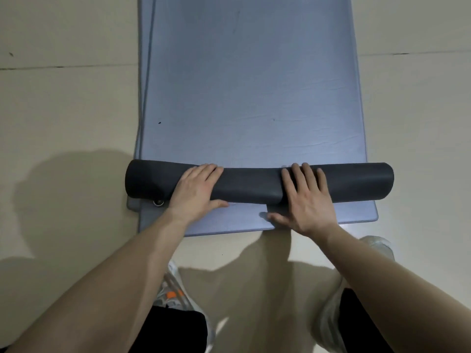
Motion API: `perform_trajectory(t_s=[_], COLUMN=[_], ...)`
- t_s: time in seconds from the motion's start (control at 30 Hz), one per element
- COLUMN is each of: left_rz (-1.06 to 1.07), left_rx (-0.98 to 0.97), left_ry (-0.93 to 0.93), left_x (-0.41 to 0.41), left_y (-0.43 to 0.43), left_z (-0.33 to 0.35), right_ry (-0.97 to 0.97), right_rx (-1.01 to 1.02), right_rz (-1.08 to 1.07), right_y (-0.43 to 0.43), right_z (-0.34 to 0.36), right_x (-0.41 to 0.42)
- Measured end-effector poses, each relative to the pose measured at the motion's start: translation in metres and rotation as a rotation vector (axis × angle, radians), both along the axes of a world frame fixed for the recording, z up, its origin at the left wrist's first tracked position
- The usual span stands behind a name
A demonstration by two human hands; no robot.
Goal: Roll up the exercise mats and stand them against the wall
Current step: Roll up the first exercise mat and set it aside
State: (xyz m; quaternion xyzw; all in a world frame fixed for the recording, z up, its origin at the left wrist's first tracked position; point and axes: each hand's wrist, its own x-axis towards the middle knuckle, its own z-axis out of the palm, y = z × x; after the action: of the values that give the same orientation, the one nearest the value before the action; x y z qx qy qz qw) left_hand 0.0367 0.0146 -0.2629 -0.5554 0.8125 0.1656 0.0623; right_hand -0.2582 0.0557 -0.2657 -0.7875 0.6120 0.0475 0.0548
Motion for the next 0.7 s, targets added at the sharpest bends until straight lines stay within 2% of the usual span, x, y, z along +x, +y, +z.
perform_trajectory(t_s=[0.1,0.23,0.33,0.43,0.5,0.57,0.63,0.7], left_rz=[0.012,0.100,0.105,0.058,0.045,0.050,0.056,0.069], left_rx=[0.115,0.296,0.412,0.111,-0.020,0.005,0.139,0.286], left_ry=[0.046,-0.024,-0.053,-0.189,-0.205,-0.131,-0.066,-0.085], left_x=[0.003,-0.006,-0.007,-0.004,-0.003,-0.002,0.000,-0.002], left_y=[-0.019,-0.037,-0.020,0.023,0.037,0.025,-0.005,-0.038], left_z=[0.017,0.049,0.061,0.056,0.049,0.048,0.053,0.059], right_ry=[0.054,0.054,0.055,-0.016,-0.076,-0.110,-0.127,-0.053], right_rx=[0.080,0.230,0.355,0.563,0.659,0.565,0.241,0.029], right_rz=[0.053,0.119,0.179,0.104,0.042,0.021,-0.016,0.002], right_y=[-0.026,-0.053,-0.047,-0.045,-0.051,-0.049,-0.029,-0.001], right_z=[0.000,0.025,0.043,0.051,0.055,0.055,0.046,0.037], right_x=[-0.008,-0.014,-0.019,-0.016,-0.014,-0.014,-0.011,-0.001])
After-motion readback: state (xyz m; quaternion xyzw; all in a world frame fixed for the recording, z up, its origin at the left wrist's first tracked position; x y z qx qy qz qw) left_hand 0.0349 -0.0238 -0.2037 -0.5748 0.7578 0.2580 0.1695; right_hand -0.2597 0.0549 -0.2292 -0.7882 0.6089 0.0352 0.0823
